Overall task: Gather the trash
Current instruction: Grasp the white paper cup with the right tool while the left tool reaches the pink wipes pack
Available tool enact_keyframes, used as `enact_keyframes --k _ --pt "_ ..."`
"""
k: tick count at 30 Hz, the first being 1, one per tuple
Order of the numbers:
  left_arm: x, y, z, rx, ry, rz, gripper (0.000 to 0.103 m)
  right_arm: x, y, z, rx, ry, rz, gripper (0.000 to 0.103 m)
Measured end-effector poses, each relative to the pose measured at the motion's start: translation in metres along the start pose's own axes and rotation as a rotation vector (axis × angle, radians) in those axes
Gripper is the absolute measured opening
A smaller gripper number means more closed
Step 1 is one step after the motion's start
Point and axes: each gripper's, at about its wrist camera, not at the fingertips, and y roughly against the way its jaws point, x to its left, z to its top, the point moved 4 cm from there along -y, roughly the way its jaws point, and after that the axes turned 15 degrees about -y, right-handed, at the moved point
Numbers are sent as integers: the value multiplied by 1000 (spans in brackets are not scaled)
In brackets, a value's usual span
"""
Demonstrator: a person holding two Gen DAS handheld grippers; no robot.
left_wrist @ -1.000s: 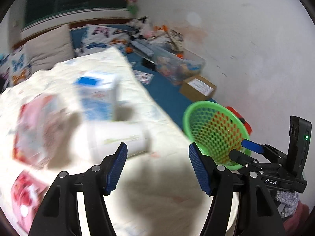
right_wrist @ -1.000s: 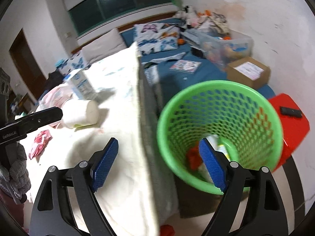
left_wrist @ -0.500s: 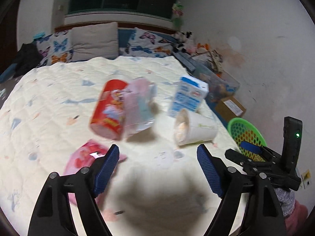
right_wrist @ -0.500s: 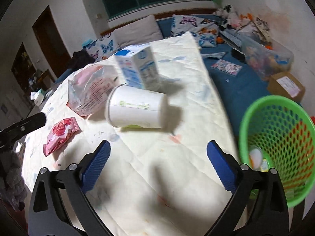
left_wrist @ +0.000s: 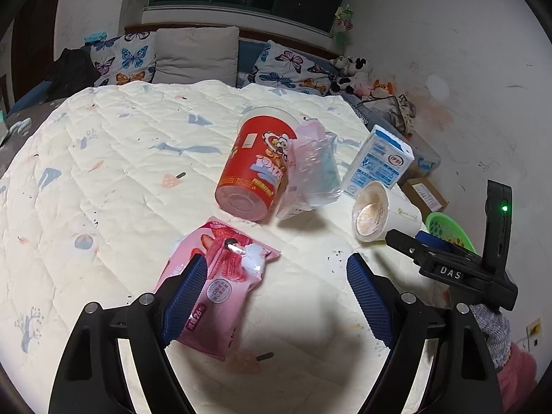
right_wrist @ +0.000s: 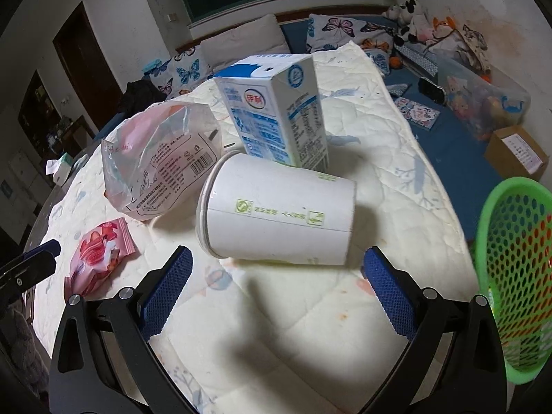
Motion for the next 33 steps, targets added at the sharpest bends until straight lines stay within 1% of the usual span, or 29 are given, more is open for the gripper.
enact_keyframes --k 3,4,8,13,16,20,22,23,27,31,33 --pt "1 -1 -2 1 -7 -5 80 2 -1 0 4 16 -8 99" --pt "2 -1 -3 3 -8 -3 80 2 0 1 -3 34 -27 99" --pt "7 -3 -6 7 7 -4 80 0 1 0 10 93 -34 99" --pt "10 -3 -8 9 12 -6 80 -1 1 7 24 244 -74 98" --pt "14 -5 -10 12 14 -14 80 5 -3 10 40 365 -82 98" --pt "19 -8 -12 11 20 -20 81 13 -16 10 96 534 -86 98" --pt "24 -10 -14 14 25 -28 81 15 -23 9 114 596 -104 98" --pt "26 -12 -15 16 27 -34 81 15 -28 7 136 631 -103 98" --pt "37 -17 -17 20 40 -49 81 14 -44 3 190 727 -136 98" --pt "44 -19 -17 17 46 -64 81 12 -58 2 223 783 -164 98" --pt "45 -19 -16 16 40 -72 83 12 -64 4 241 798 -164 97"
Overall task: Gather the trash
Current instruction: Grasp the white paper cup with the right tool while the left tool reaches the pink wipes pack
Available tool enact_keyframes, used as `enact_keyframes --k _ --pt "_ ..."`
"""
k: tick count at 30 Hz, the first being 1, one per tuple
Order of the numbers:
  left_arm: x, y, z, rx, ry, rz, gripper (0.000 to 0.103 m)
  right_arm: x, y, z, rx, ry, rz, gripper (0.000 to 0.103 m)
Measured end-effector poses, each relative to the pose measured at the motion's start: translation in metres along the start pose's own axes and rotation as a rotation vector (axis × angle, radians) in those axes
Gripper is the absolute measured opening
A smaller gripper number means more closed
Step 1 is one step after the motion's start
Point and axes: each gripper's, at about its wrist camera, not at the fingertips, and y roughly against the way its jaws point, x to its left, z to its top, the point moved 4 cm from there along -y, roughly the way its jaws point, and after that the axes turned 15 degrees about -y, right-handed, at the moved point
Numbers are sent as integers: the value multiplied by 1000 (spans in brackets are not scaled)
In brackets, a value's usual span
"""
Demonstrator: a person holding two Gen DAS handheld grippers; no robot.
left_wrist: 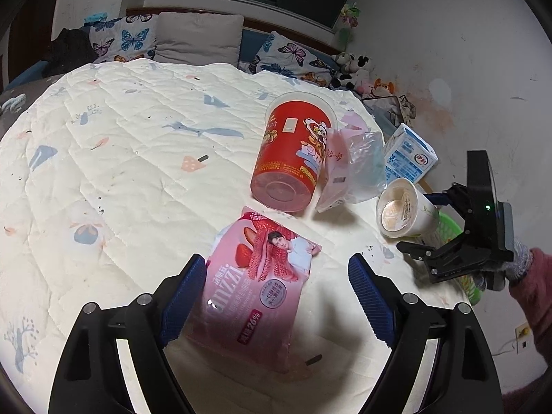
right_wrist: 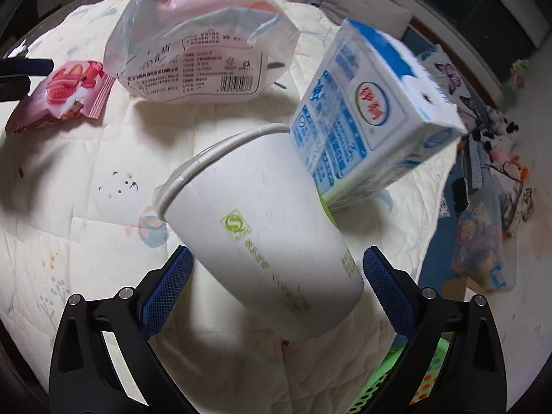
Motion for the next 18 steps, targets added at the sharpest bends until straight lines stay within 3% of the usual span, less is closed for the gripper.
enact_keyframes --k 8,18 --pt "6 -2 -1 -3 1 -4 84 0 -9 5 39 75 2 92" --pt "11 -5 -6 5 17 -7 84 18 4 8 72 150 -38 67"
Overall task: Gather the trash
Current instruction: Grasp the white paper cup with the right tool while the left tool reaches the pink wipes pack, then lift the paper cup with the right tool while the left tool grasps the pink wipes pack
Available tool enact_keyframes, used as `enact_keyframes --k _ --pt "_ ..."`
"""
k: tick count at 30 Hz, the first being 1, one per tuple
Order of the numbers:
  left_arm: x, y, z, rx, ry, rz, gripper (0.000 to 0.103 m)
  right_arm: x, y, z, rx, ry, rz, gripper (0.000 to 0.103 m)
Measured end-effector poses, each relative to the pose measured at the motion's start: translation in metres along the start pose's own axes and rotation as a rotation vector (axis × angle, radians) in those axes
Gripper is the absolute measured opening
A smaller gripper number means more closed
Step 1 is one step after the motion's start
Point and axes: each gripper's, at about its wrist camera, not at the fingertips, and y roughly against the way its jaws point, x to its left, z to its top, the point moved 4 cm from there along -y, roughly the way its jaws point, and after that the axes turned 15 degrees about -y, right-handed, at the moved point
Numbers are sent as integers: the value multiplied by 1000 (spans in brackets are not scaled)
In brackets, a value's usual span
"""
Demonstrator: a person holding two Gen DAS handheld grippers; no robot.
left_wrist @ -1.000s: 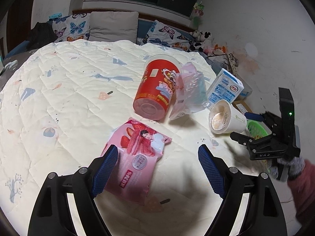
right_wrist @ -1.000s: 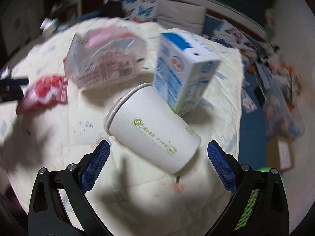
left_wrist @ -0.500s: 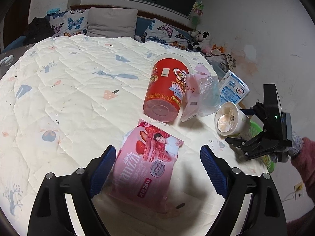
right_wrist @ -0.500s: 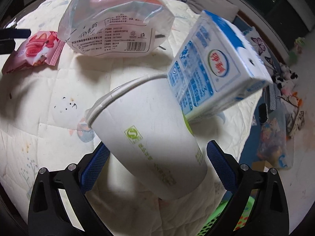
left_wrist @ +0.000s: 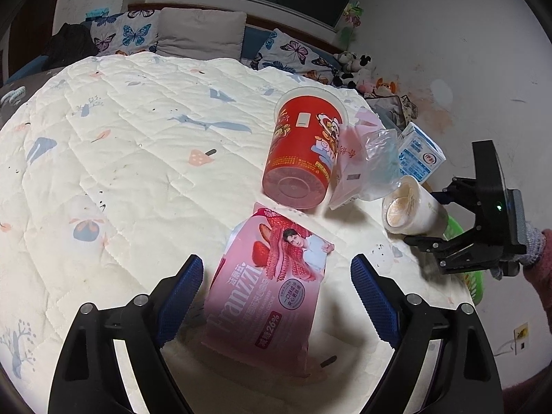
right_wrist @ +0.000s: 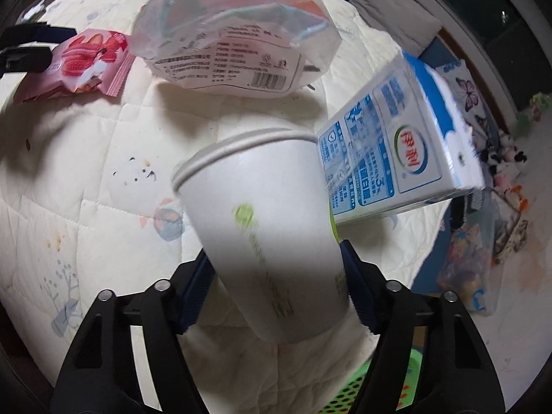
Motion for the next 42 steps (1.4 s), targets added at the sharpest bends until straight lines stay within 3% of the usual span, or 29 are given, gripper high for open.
enact_keyframes --k 7,14,22,33,42 --pt "-2 6 -1 -18 -1 -10 84 12 16 0 2 111 -97 63" --pt "1 16 -6 -31 4 -9 84 21 19 2 41 125 -114 62" --pt "3 16 -9 -37 6 -21 84 28 54 -10 62 127 -135 61" --pt "-5 8 -7 5 -82 22 87 28 86 -41 -9 -57 -73 61" --pt "-13 -21 -1 103 -206 95 91 30 97 -65 -120 -306 78 62"
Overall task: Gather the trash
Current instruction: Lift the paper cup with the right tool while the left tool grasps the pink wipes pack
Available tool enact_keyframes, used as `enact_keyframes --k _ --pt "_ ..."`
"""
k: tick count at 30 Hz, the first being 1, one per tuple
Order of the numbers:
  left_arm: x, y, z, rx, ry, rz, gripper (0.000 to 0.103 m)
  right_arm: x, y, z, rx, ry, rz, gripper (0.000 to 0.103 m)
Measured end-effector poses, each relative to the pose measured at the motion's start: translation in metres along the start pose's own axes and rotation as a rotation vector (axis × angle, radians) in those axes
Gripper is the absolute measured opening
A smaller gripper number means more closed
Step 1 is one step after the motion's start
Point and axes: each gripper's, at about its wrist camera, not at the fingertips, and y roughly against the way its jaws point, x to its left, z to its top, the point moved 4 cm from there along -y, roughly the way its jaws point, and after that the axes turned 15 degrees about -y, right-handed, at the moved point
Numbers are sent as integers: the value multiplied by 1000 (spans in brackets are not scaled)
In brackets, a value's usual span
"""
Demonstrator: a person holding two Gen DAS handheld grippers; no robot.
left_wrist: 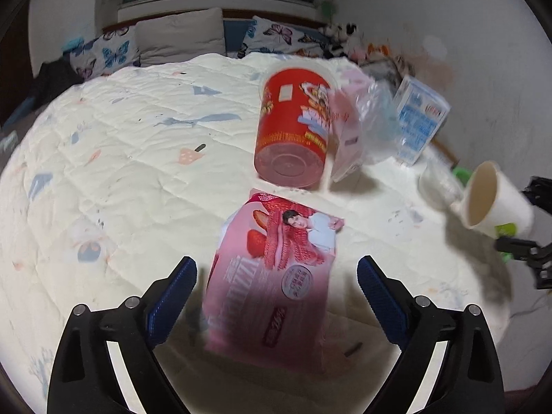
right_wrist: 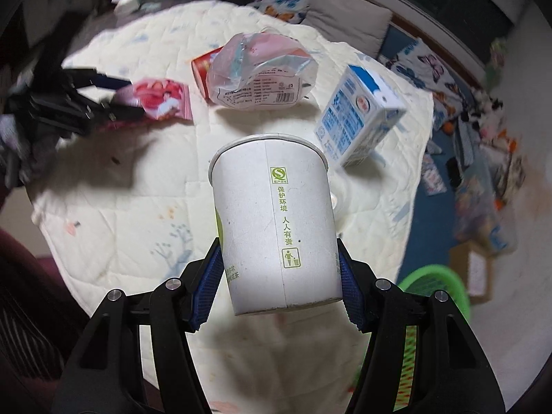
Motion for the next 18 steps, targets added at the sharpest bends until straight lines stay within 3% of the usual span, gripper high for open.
enact_keyframes --k 5,12,18 --pt "3 -13 2 54 -15 44 90 -4 9 -12 -51 -127 79 62" --pt "5 -6 3 46 17 42 57 -9 25 -22 -115 -241 143 62" --pt "-4 16 5 14 24 62 51 -19 42 -34 -166 -311 164 62"
